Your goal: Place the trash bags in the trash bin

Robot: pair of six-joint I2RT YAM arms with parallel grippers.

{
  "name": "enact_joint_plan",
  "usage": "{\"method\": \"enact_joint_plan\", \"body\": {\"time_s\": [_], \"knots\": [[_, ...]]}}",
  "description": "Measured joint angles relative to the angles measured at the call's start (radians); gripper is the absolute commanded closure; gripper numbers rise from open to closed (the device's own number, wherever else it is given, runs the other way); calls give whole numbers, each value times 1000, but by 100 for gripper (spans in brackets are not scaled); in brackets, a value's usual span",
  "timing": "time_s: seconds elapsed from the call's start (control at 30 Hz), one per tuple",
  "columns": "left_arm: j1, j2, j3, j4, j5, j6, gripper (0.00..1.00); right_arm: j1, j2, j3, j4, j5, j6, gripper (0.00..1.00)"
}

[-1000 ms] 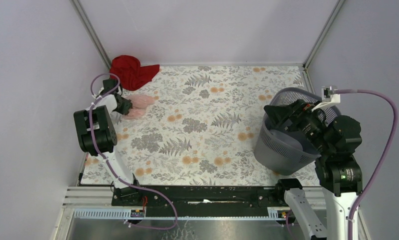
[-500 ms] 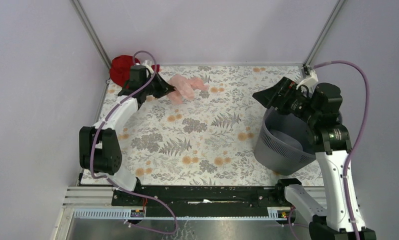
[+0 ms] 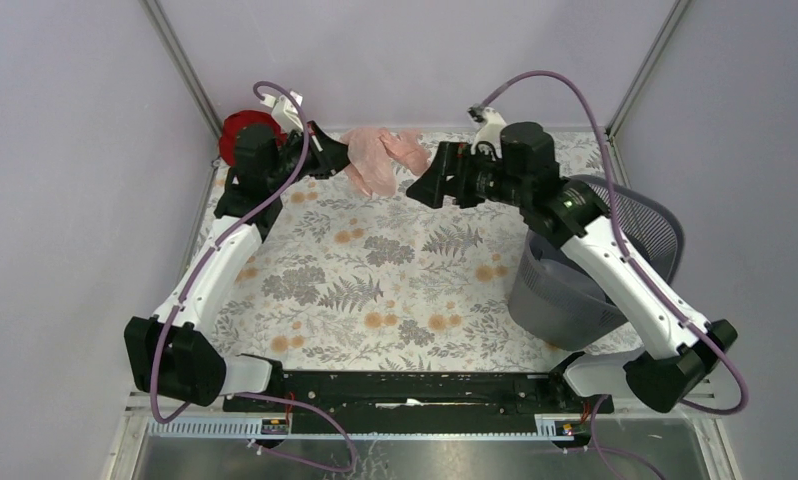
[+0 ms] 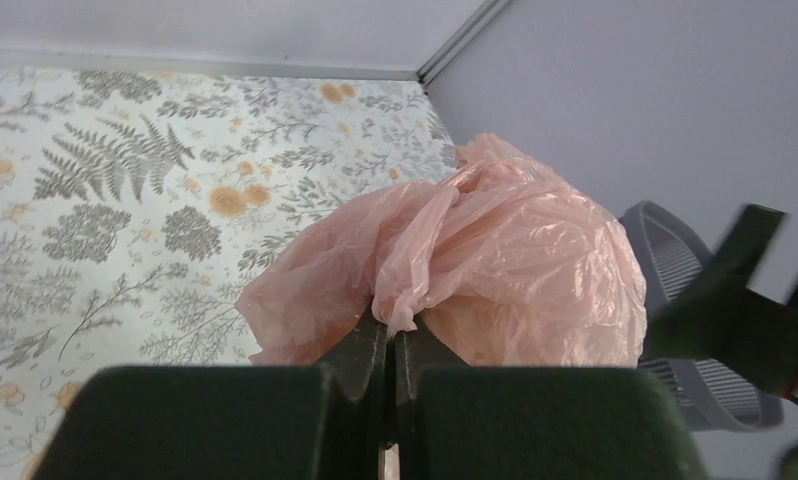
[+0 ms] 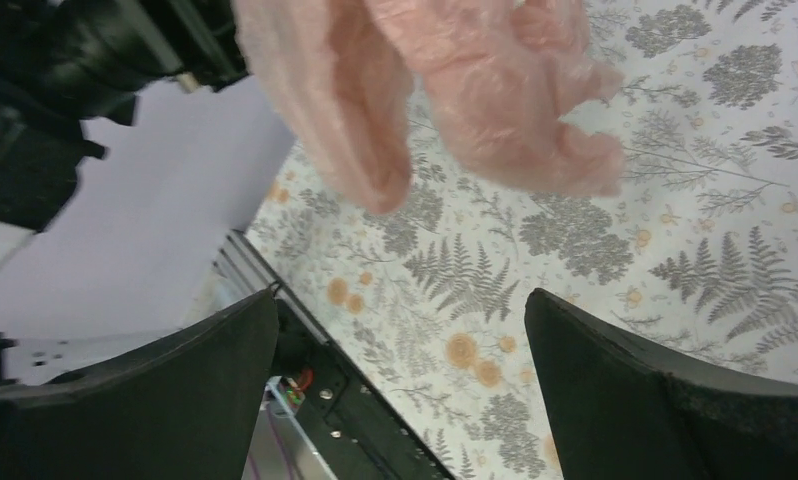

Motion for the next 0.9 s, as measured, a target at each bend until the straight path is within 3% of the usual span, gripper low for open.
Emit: {"method": "enact_joint_plan", "body": {"time_s": [0.13, 0.3, 0.47, 0.6, 0.63, 0.77, 0.83, 0.9], "knots": [[-9, -9, -5, 31, 34, 1, 100, 21, 27, -2, -1, 37, -158, 0], [-24, 9, -10, 38, 76, -15, 100, 30, -60, -102, 78, 66, -426, 1], [-36, 62, -13, 48, 126, -68, 100, 33, -11, -56, 124, 144, -551, 11], [-56, 79, -16, 53, 151, -97, 100, 33, 49, -49, 156, 205, -575, 27], [-60, 80, -16, 55, 158, -102, 100, 33, 61, -50, 162, 213, -572, 36], [-69, 80, -16, 67, 179, -100, 100, 33, 71, -95, 213, 223, -552, 84], [-70, 80, -16, 65, 180, -85, 100, 33, 71, -126, 237, 245, -520, 100], [-70, 80, -16, 56, 173, -64, 100, 33, 71, -142, 232, 293, -499, 100]]}}
